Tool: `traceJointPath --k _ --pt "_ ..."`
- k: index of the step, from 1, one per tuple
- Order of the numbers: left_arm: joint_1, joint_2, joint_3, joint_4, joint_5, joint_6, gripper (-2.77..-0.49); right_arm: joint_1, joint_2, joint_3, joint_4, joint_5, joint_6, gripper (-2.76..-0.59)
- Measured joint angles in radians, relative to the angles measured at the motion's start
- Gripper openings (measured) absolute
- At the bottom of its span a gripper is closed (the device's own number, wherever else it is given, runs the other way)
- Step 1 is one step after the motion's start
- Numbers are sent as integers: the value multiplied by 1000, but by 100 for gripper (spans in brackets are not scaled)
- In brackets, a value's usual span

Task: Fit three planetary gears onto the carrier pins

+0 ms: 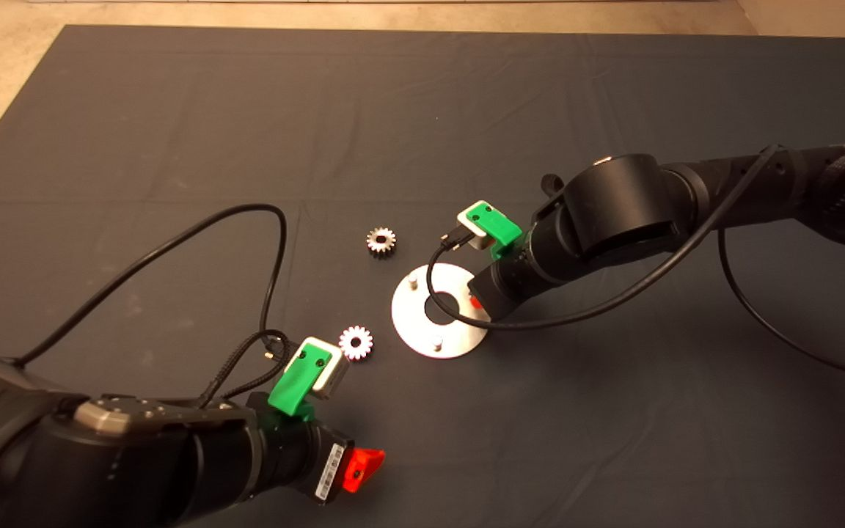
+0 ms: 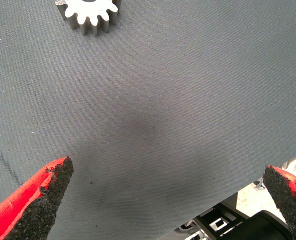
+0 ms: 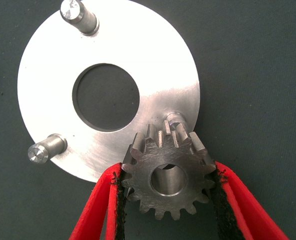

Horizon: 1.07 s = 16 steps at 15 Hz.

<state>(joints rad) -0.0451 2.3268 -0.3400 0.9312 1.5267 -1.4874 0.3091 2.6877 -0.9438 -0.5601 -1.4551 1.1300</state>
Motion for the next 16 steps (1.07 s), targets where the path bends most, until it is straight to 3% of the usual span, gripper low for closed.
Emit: traceJointPath --k 16 --pt "0 0 0 0 0 -4 -50 -2 3 -45 0 12 -11 -242"
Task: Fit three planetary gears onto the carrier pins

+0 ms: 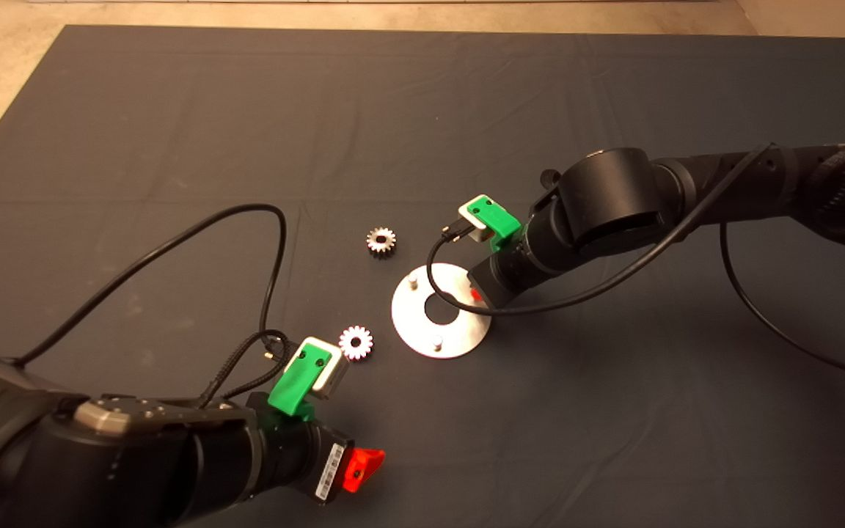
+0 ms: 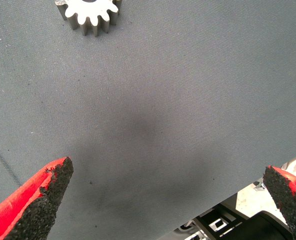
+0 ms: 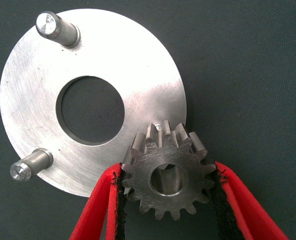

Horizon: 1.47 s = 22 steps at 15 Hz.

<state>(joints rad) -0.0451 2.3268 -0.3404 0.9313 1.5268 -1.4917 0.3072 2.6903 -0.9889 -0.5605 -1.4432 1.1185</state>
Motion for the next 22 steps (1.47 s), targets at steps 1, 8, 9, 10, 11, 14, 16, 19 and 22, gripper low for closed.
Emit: traceJointPath --k 1,8,9,10,11,14,16,19,22 --pt "0 0 0 0 0 0 -50 0 0 0 0 0 0 -243" --pt "0 7 0 0 0 -3 -50 -3 6 -13 0 1 0 -243" --pt "0 9 0 0 0 -3 -50 -6 7 -13 0 2 0 -243" --pt "0 9 0 0 0 -4 -50 -6 7 -13 0 2 0 -243" --pt "0 10 0 0 0 -6 -50 -5 7 -13 0 2 0 -243" --pt "0 14 0 0 0 -7 -50 -5 8 -13 0 2 0 -243" --pt "0 14 0 0 0 -7 -50 -5 8 -15 0 2 0 -243" --pt "0 14 0 0 0 -7 -50 -5 8 -25 0 3 0 -243" --pt "0 14 0 0 0 -8 -50 -6 8 -29 0 3 0 -243"
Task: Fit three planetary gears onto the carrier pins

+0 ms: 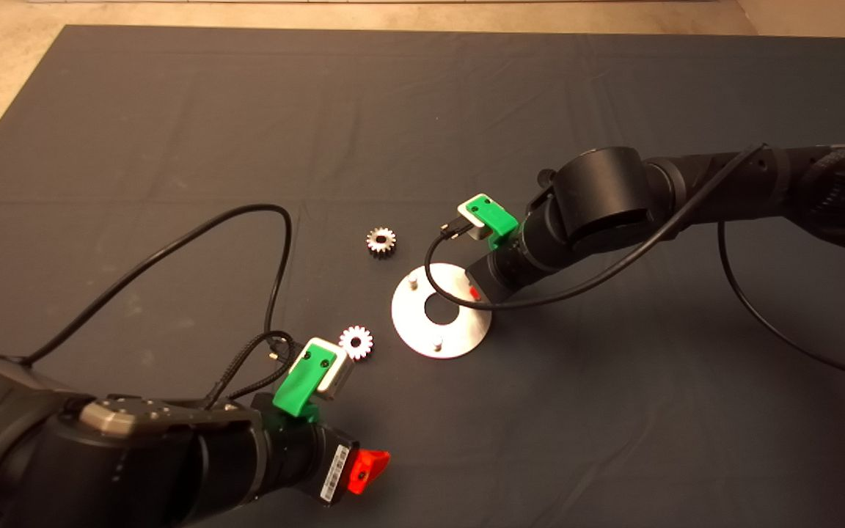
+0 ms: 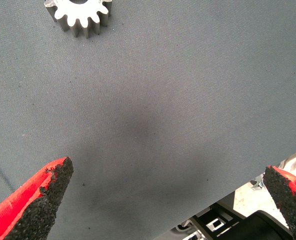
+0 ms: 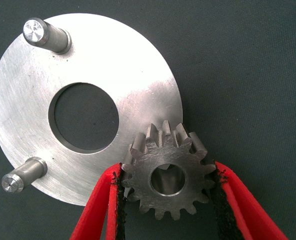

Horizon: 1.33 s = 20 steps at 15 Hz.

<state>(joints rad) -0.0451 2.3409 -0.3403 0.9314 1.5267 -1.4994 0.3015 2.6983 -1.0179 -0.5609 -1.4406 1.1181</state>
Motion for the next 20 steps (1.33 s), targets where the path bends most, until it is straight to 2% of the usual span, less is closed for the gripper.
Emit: traceJointPath --k 7,10,20 --pt "0 2 0 0 0 -3 -50 -5 4 0 0 1 0 -243" --pt "0 2 0 0 0 -3 -50 -16 8 -2 -1 0 0 -243" --pt "0 2 0 0 0 -3 -50 -16 8 -3 -1 0 0 -243"
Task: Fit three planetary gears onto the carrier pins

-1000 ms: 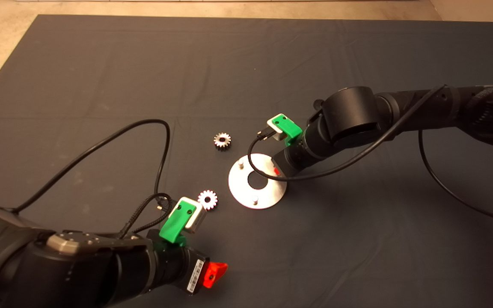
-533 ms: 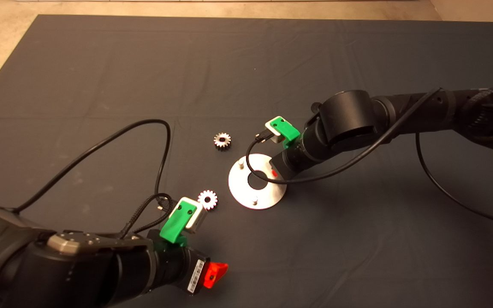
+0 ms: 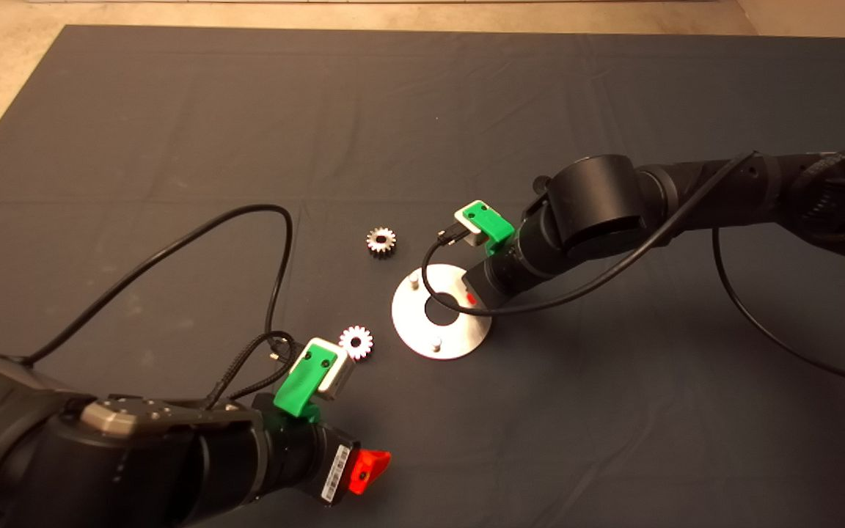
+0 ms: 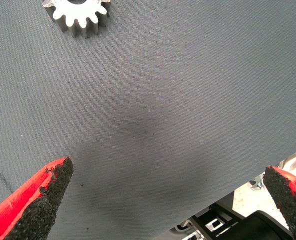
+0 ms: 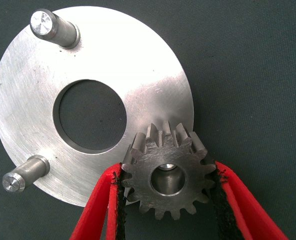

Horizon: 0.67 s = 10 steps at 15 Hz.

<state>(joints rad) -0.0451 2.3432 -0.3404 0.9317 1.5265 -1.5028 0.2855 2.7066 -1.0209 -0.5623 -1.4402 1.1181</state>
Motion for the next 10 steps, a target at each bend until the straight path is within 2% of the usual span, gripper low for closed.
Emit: traceJointPath --k 10 --pt "0 0 0 0 0 0 -50 -6 9 -18 1 -3 -2 -243"
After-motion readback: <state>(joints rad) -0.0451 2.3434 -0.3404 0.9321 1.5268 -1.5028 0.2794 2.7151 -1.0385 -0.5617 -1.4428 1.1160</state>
